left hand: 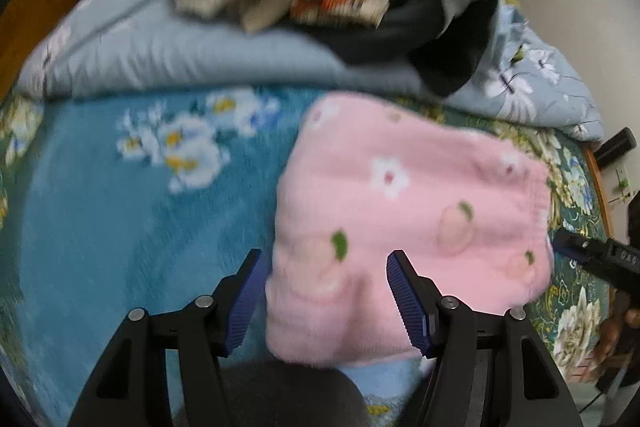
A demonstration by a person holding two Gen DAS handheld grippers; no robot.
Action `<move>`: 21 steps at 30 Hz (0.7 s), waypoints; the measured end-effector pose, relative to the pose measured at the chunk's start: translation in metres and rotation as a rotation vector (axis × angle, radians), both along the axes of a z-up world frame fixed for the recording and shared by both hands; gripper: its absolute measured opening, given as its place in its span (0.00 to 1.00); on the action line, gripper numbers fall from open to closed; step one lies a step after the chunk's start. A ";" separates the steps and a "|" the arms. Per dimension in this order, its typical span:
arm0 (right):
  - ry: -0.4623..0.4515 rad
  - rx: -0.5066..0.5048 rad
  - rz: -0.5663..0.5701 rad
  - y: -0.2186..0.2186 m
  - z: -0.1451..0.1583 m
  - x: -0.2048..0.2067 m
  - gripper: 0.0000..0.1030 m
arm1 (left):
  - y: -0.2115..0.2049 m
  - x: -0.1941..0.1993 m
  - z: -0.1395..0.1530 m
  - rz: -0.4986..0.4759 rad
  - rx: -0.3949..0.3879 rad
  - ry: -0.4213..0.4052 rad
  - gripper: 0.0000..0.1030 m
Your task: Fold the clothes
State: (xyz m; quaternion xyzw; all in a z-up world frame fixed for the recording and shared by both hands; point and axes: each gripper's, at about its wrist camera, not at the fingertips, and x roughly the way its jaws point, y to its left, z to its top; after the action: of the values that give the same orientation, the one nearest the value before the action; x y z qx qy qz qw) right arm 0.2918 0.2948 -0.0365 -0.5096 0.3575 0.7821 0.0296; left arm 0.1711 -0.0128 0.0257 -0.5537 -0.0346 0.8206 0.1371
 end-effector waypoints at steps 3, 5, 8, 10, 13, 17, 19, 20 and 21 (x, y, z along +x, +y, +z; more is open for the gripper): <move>0.027 0.057 0.056 -0.018 0.016 -0.007 0.37 | 0.015 -0.003 -0.001 -0.049 0.023 -0.003 0.64; 0.041 0.068 0.116 -0.035 0.021 -0.013 0.37 | 0.027 -0.001 -0.003 -0.097 0.033 -0.009 0.64; 0.023 0.042 0.220 -0.058 0.008 -0.020 0.37 | 0.043 0.006 -0.006 -0.175 0.038 -0.007 0.64; 0.001 0.070 0.207 -0.057 -0.001 -0.017 0.37 | 0.041 0.009 -0.009 -0.190 0.040 -0.003 0.64; -0.009 0.036 0.154 -0.045 -0.014 -0.010 0.37 | 0.034 0.008 -0.026 -0.182 0.047 -0.047 0.64; -0.018 0.023 0.135 -0.045 -0.028 -0.010 0.37 | 0.036 0.002 -0.050 -0.168 0.025 -0.133 0.64; -0.021 0.017 0.127 -0.045 -0.033 -0.010 0.37 | 0.036 -0.001 -0.050 -0.164 0.029 -0.139 0.64; -0.021 0.014 0.123 -0.045 -0.034 -0.009 0.37 | 0.036 -0.002 -0.050 -0.163 0.032 -0.139 0.64; -0.020 0.010 0.119 -0.044 -0.034 -0.009 0.37 | 0.036 -0.001 -0.049 -0.164 0.034 -0.137 0.64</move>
State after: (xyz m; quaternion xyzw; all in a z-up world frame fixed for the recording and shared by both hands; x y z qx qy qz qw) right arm 0.2831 0.2503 -0.0709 -0.5377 0.3226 0.7789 -0.0107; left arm 0.1699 0.0232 -0.0230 -0.6069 -0.0124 0.7663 0.2105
